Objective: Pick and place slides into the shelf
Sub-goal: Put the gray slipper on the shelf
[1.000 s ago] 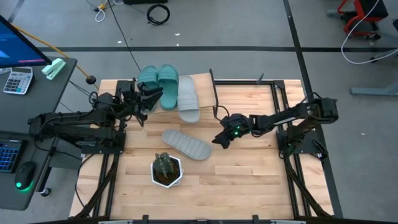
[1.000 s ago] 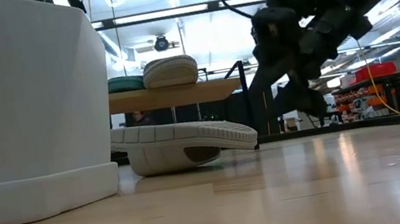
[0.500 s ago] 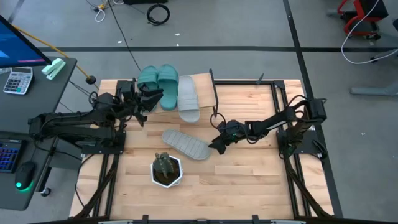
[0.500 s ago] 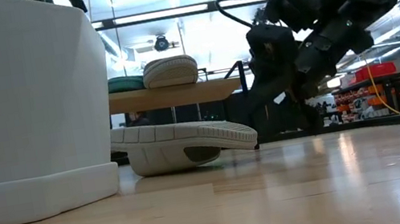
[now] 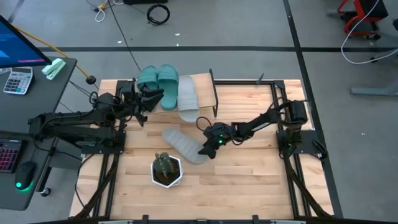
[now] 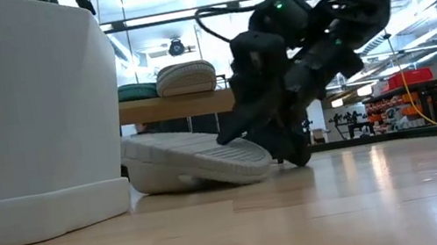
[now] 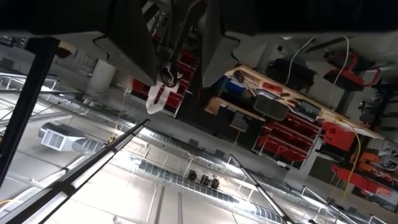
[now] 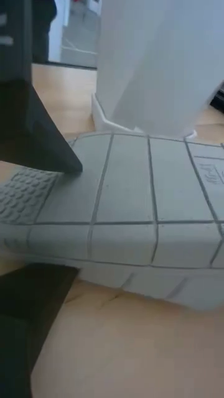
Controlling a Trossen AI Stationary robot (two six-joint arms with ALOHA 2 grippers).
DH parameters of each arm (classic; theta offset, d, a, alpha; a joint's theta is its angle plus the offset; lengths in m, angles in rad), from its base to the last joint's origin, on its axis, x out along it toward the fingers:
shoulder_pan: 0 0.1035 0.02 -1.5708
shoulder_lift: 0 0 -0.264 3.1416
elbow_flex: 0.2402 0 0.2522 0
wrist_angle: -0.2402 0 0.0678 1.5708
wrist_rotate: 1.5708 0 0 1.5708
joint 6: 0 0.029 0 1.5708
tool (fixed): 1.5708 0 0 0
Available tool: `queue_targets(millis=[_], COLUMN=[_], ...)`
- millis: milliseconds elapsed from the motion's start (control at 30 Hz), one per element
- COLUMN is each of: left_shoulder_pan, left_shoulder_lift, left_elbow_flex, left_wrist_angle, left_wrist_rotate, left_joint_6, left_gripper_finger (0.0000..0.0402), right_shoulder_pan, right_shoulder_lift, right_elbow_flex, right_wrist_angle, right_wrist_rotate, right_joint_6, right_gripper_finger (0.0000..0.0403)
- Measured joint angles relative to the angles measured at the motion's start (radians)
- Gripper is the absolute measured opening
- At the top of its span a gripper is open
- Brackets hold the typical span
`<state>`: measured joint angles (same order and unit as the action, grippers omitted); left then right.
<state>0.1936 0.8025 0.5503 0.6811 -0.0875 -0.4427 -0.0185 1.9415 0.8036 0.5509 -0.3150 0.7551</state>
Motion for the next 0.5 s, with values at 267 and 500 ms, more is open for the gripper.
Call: queue_targets(millis=[267,500], left_shoulder_pan=[0.0,0.0], left_shoulder_lift=[0.0,0.0], left_elbow_flex=[0.0,0.0], left_wrist_angle=[-0.015,-0.021], left_wrist_rotate=[0.007,0.008], left_joint_6=[-0.018,-0.018], left_gripper_finger=[0.0129,0.0132], right_shoulder_pan=[0.0,0.018], right_shoulder_lift=[0.012,-0.058], right_elbow_flex=[0.042,0.042], right_wrist_angle=[-0.041,-0.203], right_wrist_rotate=[-0.071,-0.125], right_joint_6=[-0.02,-0.043], right_gripper_finger=[0.0103,0.0048])
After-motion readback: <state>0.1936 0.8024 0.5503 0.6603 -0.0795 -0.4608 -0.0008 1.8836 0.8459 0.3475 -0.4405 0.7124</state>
